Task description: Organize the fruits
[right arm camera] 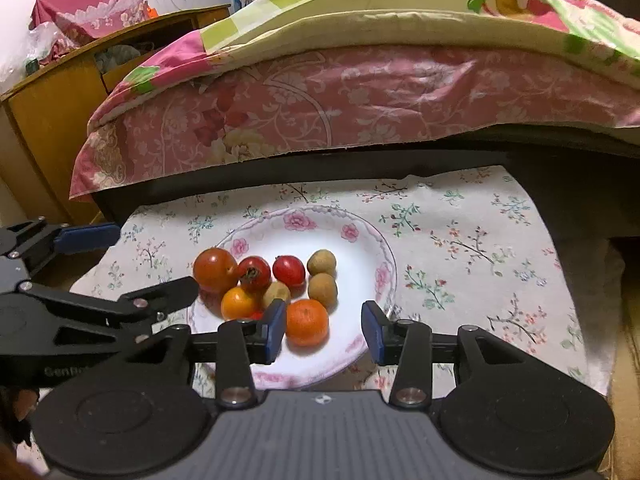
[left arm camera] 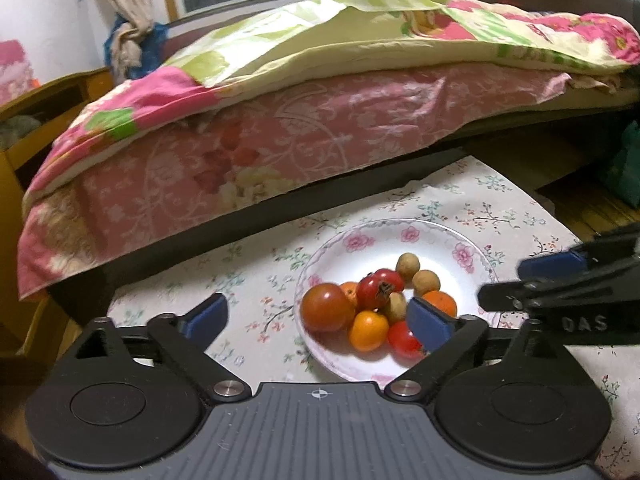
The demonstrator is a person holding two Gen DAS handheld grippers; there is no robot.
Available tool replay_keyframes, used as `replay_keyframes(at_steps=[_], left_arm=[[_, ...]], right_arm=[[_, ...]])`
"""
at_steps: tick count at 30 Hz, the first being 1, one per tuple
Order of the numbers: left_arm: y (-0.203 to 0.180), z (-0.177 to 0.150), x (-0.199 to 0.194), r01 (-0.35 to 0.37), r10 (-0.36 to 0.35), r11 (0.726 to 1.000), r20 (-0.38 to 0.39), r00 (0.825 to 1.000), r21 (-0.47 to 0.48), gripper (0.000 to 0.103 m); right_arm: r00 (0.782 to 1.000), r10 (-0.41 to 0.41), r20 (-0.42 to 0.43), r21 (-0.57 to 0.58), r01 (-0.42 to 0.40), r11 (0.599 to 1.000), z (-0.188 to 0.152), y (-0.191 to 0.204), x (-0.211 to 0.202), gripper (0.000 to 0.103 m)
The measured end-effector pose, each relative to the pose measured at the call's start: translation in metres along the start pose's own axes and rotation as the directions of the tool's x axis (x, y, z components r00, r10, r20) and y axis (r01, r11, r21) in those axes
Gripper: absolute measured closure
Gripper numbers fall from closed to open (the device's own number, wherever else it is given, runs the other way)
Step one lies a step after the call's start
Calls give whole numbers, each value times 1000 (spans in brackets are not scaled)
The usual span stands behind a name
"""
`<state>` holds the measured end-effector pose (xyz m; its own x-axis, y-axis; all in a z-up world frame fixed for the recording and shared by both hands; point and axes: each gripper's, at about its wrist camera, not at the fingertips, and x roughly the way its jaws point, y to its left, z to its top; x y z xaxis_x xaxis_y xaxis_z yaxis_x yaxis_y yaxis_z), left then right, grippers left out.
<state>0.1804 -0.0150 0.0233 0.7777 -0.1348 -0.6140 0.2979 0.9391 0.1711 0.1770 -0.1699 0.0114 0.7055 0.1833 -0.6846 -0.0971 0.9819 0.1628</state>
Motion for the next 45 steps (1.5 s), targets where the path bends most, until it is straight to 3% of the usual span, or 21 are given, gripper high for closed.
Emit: replay_keyframes(at_steps=[7,16,24,45], left_arm=[[2,-23,-26,-17,17,999,-11,1000,-35,0],[2,-54,-48,-24,17,995,-80,997,-94,0],[-11,-71,-67,-21,13,997,-105,994,-71,0],[-9,-92,-102,-8,-6,993,-113,994,-118,0]], right_arm=[[1000,-12,-23,24,12,1000,-26,10,-24,58],[1000,-9,-27,85,12,996,-60,23,-60,57],[998,-10,-58,105,16,994,-87,37,-75,57],[999,3,-49,150,4,989,-115,50,-106,56]])
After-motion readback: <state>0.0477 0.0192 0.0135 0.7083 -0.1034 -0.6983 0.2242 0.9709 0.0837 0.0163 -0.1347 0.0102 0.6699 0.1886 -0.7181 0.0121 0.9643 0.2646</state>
